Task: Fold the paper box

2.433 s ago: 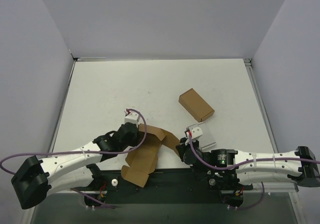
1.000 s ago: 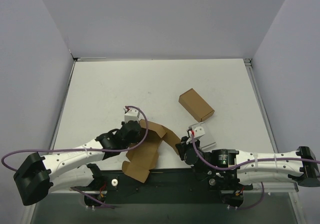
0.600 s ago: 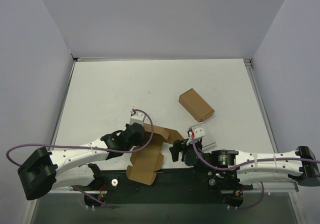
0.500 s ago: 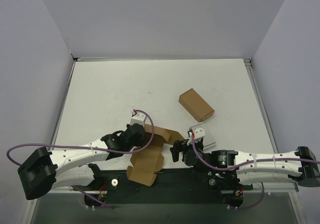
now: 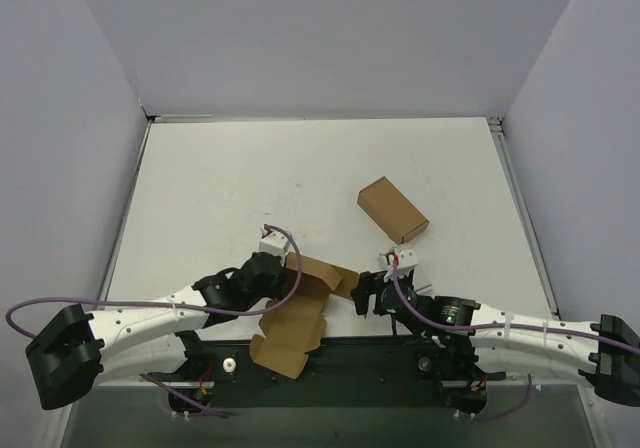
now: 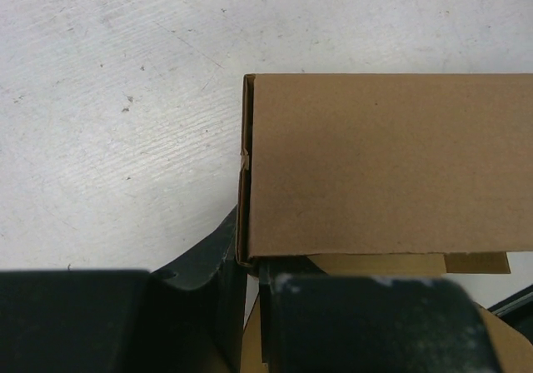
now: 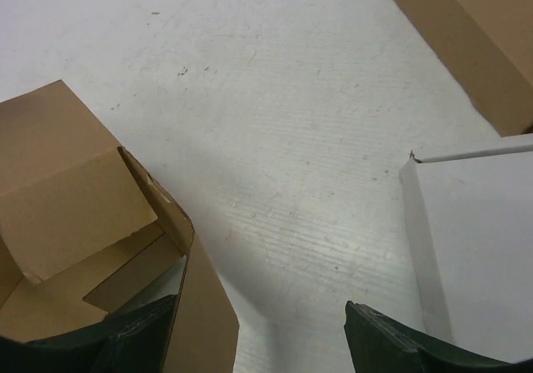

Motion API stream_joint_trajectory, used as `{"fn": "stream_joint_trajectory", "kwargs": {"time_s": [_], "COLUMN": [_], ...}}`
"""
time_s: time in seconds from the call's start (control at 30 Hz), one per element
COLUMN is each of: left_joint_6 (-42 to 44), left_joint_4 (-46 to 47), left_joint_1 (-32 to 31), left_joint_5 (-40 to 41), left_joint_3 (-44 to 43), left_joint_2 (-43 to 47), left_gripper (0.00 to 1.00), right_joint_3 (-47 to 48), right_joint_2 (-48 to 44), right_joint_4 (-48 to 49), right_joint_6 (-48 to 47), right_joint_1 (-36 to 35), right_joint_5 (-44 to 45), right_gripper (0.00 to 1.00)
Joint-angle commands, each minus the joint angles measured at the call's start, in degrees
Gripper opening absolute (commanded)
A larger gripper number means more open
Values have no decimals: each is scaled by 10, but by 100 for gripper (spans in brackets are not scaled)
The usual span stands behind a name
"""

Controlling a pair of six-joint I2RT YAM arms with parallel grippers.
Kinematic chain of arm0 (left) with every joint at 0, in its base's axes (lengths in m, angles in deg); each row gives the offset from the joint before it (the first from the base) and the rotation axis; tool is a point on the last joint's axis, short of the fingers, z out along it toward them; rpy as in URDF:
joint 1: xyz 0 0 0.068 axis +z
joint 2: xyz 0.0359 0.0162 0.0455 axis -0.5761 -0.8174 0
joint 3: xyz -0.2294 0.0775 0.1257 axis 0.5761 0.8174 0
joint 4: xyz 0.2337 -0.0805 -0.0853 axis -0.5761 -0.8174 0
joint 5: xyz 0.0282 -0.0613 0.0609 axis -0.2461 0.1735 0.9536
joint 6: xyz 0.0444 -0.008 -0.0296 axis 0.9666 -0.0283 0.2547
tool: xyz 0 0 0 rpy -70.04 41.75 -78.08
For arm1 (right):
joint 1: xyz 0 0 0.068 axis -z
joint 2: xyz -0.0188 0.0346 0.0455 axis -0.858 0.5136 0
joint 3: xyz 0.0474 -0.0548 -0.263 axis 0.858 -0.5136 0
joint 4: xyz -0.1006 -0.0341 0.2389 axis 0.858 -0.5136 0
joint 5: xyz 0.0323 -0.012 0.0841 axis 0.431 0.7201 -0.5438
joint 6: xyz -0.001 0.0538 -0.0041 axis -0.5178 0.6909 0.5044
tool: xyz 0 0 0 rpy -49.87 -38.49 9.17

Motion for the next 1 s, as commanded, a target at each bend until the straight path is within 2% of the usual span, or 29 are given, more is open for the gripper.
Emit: {"fn": "stream_joint_trajectory", "kwargs": {"time_s": [0.0, 0.07, 0.1, 0.17, 0.2, 0.3, 0.6, 0.8, 0.97], "left_joint_6": [12, 14, 17, 16, 12, -27, -139, -178, -189], "left_joint_4": [48, 61, 65, 72, 72, 63, -12, -73, -69], "left_joint_1": [-2, -2, -1, -1, -1, 0, -4, -12, -14], "left_joint_5": [-28, -38, -42, -44, -40, 6, 172, 238, 255], "left_joint_3": [13, 22, 25, 29, 29, 31, 21, -1, -14], "left_joint_2": [26, 33, 39, 43, 45, 52, 52, 22, -4], "left_gripper": [0, 0, 0, 0, 0, 0, 0, 0, 0], "right_joint_3": [-21, -21, -20, -25, -27, -20, -2, 34, 46], "right_joint_2": [8, 27, 36, 38, 40, 48, 45, 51, 54], "right_joint_4": [105, 111, 114, 127, 129, 104, 31, -40, -52], "right_joint_6": [-36, -38, -38, -36, -28, -10, 43, 72, 76], "right_joint_1": [15, 15, 15, 15, 15, 15, -26, -59, -71], "right_joint_5": [-73, -71, -72, -76, -79, -79, -40, -1, 9], "right_gripper": [72, 66, 55, 40, 22, 0, 0, 0, 0]}}
